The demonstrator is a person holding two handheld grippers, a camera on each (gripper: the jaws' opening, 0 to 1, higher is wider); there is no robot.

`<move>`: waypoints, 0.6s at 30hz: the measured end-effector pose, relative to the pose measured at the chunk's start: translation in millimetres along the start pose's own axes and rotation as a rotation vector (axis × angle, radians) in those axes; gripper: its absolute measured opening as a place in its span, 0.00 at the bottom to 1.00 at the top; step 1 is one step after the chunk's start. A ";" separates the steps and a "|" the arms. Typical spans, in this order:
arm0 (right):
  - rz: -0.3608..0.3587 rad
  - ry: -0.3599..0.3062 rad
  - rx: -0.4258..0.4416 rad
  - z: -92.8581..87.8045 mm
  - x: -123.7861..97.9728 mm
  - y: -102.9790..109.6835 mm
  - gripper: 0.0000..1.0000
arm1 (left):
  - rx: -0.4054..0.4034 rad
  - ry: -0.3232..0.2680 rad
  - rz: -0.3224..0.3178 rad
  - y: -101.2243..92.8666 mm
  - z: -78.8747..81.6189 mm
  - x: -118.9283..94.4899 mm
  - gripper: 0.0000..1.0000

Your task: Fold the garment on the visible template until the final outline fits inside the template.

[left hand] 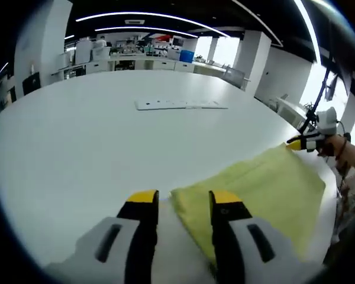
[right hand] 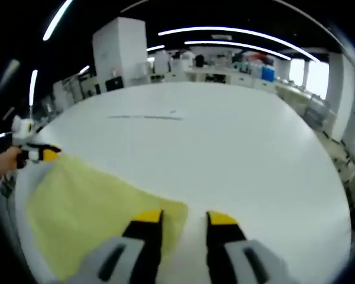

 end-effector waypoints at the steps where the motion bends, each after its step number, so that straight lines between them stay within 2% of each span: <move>1: 0.007 0.010 0.002 -1.8 -2.3 1.8 0.37 | 0.009 -0.006 -0.007 -0.2 0.6 -1.8 0.39; 3: 0.026 0.025 -0.002 -6.6 -12.0 10.6 0.47 | 0.032 -0.014 -0.012 0.8 1.1 -6.9 0.46; 4: 0.038 0.032 -0.001 -7.2 -13.6 10.4 0.51 | 0.042 -0.024 -0.021 -5.2 4.4 -11.7 0.51; 8: 0.079 0.051 0.002 -11.2 -23.3 16.2 0.63 | 0.058 -0.036 -0.038 -8.1 4.5 -22.4 0.62; 15: 0.161 0.069 -0.015 -25.1 -55.8 38.1 0.69 | 0.069 -0.067 -0.049 -18.6 2.2 -48.7 0.75; 18: 0.168 0.078 -0.040 -32.9 -67.8 44.1 0.69 | 0.085 -0.071 -0.053 -23.4 -0.6 -58.1 0.80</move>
Point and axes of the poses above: the point that each gripper's makers call its tool centre point, and the gripper's own axes: x roughly forward along the fingers, y roughly to its left, z roughly out of its top, the point moved 4 cm from there along -x, roughly backward along the fingers, and after that the axes turned 13 degrees about x, right-handed, at the moved point
